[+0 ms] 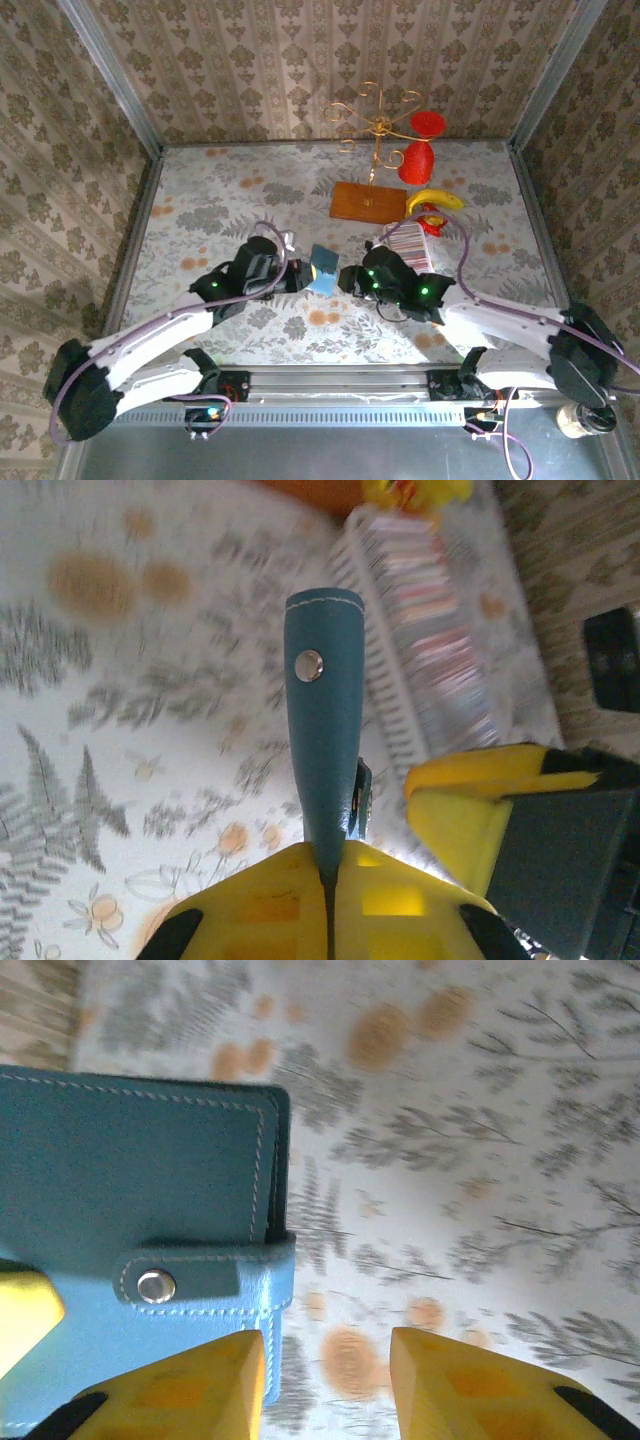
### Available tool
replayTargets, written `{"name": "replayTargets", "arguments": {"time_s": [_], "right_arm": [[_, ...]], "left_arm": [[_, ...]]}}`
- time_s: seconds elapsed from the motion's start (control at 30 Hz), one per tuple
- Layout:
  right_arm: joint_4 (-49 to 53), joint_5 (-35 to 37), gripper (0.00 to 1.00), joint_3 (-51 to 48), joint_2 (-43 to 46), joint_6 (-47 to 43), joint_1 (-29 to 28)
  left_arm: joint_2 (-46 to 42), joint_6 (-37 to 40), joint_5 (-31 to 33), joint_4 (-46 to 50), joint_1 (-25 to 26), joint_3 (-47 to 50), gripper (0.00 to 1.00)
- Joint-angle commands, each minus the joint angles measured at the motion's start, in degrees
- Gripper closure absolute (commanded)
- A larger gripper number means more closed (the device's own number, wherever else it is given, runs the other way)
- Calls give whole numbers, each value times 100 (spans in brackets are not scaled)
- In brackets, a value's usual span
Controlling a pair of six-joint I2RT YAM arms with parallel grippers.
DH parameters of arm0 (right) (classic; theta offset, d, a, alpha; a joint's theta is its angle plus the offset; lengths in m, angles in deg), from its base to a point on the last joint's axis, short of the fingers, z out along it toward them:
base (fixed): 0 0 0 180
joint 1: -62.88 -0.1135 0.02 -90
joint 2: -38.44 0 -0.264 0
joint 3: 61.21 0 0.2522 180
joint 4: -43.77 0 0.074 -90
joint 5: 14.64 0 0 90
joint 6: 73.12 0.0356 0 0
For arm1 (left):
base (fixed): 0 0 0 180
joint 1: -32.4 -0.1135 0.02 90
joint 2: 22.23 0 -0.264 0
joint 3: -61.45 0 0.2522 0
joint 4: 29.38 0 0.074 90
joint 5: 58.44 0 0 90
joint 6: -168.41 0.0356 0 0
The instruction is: Put the credit cards into the card holder
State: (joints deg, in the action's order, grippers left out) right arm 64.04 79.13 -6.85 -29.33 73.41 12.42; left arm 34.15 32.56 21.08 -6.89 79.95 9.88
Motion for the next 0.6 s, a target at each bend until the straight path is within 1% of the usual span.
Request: {"name": "replayTargets", "arguments": {"time_s": [0.0,0.17,0.2,0.33,0.43,0.57], "right_arm": [[331,-255,58,334,365,-68,-99],[17,-359,53,572,579,126,-278],[-12,-359,53,624,580,145,-302],[31,-309,47,934,470,103,-402],[308,-217,46,1199,282,110,-412],[338,-200,46,1397,0,171,-412]], "left_arm": [[-442,682,368,530,46,-163,100],[-845,853,533,462,118,-253,100],[-895,858,535,435,134,-263,100],[-958,953,415,349,192,-322,100],[-971,1003,406,317,244,-349,100],[-993,1040,424,344,303,-394,100]]}}
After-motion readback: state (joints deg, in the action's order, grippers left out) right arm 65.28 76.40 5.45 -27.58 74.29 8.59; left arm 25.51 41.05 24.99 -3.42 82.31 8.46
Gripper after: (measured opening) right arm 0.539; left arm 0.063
